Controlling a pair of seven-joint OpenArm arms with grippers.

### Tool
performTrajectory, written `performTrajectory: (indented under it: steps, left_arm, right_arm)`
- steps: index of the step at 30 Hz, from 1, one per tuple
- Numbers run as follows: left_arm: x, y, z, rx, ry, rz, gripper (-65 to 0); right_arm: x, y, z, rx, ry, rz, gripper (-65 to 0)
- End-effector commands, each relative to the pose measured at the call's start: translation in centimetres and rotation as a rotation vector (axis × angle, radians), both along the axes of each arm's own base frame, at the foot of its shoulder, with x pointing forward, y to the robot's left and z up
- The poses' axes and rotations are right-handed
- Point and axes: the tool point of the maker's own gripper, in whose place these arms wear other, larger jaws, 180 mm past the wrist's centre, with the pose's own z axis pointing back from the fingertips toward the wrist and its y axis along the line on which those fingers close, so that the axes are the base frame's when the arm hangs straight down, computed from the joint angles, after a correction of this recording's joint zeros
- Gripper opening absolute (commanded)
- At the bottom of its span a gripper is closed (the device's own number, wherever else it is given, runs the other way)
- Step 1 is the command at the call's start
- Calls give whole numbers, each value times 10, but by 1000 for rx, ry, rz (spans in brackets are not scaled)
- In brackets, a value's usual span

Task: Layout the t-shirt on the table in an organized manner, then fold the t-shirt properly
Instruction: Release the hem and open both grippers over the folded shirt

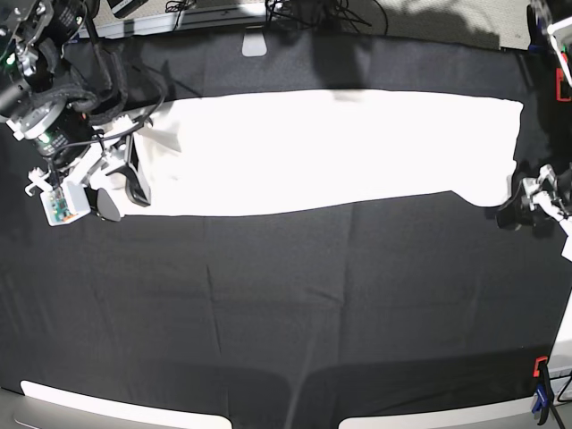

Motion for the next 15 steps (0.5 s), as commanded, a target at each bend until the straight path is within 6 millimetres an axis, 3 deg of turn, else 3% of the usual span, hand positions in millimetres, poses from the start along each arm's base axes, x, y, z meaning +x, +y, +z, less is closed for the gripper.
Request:
performTrajectory:
  steps: [1, 5, 10, 15]
  left_arm:
    - [4, 5, 8, 4, -22, -14, -253]
    - [-5, 4, -11, 0, 14, -33, -253]
    - [-4, 9, -16, 30, 17, -19, -253]
    - [-9, -15, -24, -42, 47, -46, -253]
  right_arm:
    - [1, 2, 9, -6, -29, 15, -364]
    - [1, 1, 8, -10, -22, 14, -364]
    - [1, 1, 8, -9, -23, 14, -364]
    - [1, 1, 8, -9, -23, 14, -364]
